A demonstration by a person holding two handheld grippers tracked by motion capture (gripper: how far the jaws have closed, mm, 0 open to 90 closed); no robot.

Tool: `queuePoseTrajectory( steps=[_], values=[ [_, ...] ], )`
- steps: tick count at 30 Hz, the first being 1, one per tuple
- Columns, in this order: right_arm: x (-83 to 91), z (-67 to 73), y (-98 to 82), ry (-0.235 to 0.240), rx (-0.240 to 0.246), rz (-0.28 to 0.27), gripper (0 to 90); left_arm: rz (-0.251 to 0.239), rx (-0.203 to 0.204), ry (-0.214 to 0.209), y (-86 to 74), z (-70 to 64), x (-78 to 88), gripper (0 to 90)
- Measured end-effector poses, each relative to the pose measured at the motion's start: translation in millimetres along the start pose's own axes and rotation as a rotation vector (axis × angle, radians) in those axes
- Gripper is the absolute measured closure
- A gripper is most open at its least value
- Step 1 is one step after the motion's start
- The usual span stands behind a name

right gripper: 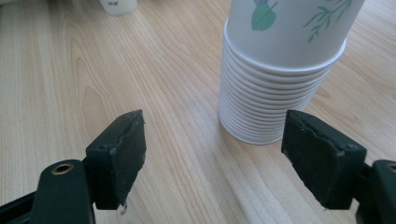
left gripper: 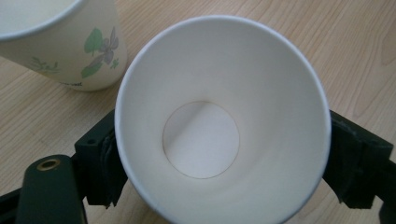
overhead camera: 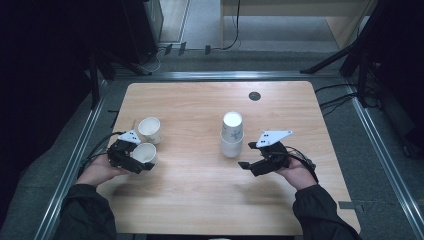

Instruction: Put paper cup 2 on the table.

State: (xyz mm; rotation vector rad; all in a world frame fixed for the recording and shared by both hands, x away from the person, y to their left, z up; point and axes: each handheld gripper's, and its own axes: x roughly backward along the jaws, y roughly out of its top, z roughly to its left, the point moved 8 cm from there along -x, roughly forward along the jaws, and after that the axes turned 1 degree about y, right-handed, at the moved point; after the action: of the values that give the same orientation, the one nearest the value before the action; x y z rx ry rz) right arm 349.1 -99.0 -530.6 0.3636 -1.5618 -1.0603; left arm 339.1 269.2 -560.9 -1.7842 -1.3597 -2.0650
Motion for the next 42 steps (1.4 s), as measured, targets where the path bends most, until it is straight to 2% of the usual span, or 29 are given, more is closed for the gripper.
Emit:
queuePoseTrajectory(
  steps=[5,12,17,21,28,36,42],
  values=[
    [0.9,0.4,1.3,0.006,-0.002,-0.009,21.9,-0.012,-0.007,-0.001,1.5,-1.1,2.9,12.7],
    [0.9,0.1,1.4,0.004,0.003,-0.008,21.9,-0.027,0.028,0.014,4.7,2.6,11.8,12.2],
    [1.6,0.6,2.3,0.003,0.003,-0.01,21.9,-0.056,0.065,0.013,8.9,5.2,25.7,11.3],
    [1.2,0.2,2.6,0.003,0.002,-0.008,21.9,-0.087,0.07,0.01,13.8,4.0,38.7,11.3],
    [-1.0,0.6,2.5,0.013,0.013,-0.004,21.9,-0.135,0.114,0.005,29.8,1.7,54.5,12.2],
    [1.5,0.8,0.1,0.01,0.013,-0.001,21.9,-0.11,0.078,0.018,52.8,-11.2,47.5,12.6],
    [2.2,1.4,0.6,0.009,0.014,-0.002,21.9,-0.127,0.051,0.006,71.6,-27.9,38.4,12.6]
  ],
)
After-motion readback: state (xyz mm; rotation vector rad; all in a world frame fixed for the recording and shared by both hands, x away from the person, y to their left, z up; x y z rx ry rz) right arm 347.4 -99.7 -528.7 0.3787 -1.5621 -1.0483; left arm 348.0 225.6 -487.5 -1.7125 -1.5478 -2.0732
